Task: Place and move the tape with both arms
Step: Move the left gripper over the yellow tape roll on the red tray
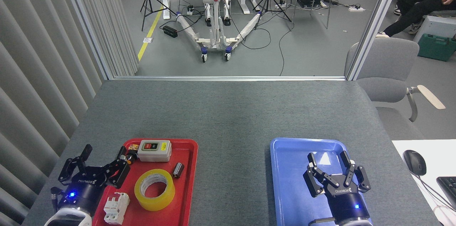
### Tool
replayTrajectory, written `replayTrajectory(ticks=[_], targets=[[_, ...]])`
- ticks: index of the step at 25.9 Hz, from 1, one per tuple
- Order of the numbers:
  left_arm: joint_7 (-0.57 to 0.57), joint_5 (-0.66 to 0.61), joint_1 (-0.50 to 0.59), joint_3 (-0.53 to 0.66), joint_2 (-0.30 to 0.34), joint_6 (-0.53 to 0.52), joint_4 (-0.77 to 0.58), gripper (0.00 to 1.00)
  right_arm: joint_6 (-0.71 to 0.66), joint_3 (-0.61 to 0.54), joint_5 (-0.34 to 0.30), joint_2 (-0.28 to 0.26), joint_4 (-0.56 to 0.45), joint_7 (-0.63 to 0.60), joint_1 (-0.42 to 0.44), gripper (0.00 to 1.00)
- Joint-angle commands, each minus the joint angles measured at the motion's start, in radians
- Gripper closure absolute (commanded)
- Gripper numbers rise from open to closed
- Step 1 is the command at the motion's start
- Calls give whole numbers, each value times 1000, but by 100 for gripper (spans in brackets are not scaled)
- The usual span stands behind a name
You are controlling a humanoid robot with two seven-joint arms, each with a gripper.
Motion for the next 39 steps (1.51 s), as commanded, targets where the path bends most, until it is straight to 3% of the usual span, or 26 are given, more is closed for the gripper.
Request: replayTrajectory(ticks=[1,6,19,25,28,31,36,39], targets=[[4,-1,1,3,-1,-1,-12,0,1,-26,0,-9,-1,18,34,0],[9,1,6,6,-2,3,-35,0,79,-19,9,-9,-36,158,57,0],[6,1,6,6,-2,-6,-35,0,96,-19,9,-21,-45,151,65,0],[-25,8,-17,-15,31,-6,-47,0,94,-21,9,-18,-45,118,66,0],[-172,45,-97,-57,47,-31,-7,0,82,-25,9,-18,-45,86,66,1],[-339,122,-146,-111,116,-23,-6,0,82,-26,9,-18,-45,86,69,1],[-563,177,-210,-213,120,-29,-12,0,84,-29,11,-19,-47,82,79,1],[-781,177,-283,-223,123,-28,-10,0,84,-30,12,-7,-47,84,77,1]])
